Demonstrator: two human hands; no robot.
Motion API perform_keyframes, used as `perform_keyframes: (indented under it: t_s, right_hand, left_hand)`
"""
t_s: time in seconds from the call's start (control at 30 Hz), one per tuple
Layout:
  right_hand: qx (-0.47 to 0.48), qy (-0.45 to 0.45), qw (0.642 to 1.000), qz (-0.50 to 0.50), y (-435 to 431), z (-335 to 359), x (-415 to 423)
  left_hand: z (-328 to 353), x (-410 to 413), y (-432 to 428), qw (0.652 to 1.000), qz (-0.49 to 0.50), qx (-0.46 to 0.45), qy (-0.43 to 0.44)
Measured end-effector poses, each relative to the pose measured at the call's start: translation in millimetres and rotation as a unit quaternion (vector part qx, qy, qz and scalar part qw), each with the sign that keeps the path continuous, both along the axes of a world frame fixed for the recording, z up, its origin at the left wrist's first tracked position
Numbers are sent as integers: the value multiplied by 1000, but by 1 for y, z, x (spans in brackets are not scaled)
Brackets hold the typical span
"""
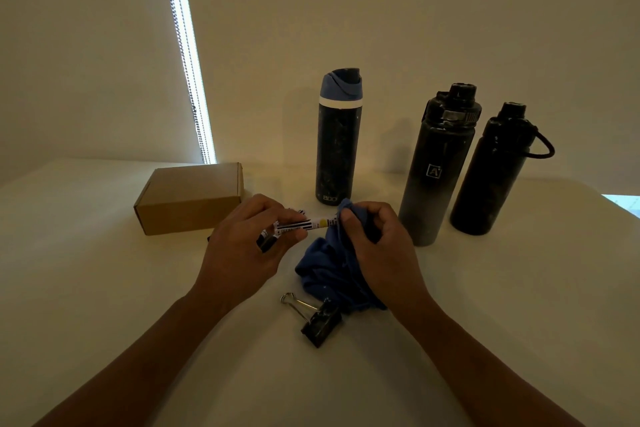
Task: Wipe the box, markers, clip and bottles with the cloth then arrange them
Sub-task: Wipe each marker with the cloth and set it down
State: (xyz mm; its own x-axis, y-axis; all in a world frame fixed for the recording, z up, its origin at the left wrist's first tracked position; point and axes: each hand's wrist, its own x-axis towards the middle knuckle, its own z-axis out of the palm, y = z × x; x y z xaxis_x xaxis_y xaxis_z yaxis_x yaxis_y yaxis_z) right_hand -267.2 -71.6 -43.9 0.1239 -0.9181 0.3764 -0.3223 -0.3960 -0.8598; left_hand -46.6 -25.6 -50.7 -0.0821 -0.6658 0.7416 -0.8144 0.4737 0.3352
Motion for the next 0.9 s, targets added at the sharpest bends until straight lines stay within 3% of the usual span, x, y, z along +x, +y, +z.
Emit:
perform_keyframes:
  t_s: [0.17, 0.37, 0.9]
  right_hand:
    - [35, -15, 999, -10, -2, 2, -5]
    - [1, -19, 1000, -3, -1, 0, -5]
    - [14, -51, 998, -22, 0, 5, -11]
  left_hand:
    - [1, -2, 0, 1000, -7, -16, 0]
    - [2, -3, 3, 1000, 2, -16, -11]
    - [2, -8, 5, 1000, -17, -1, 2]
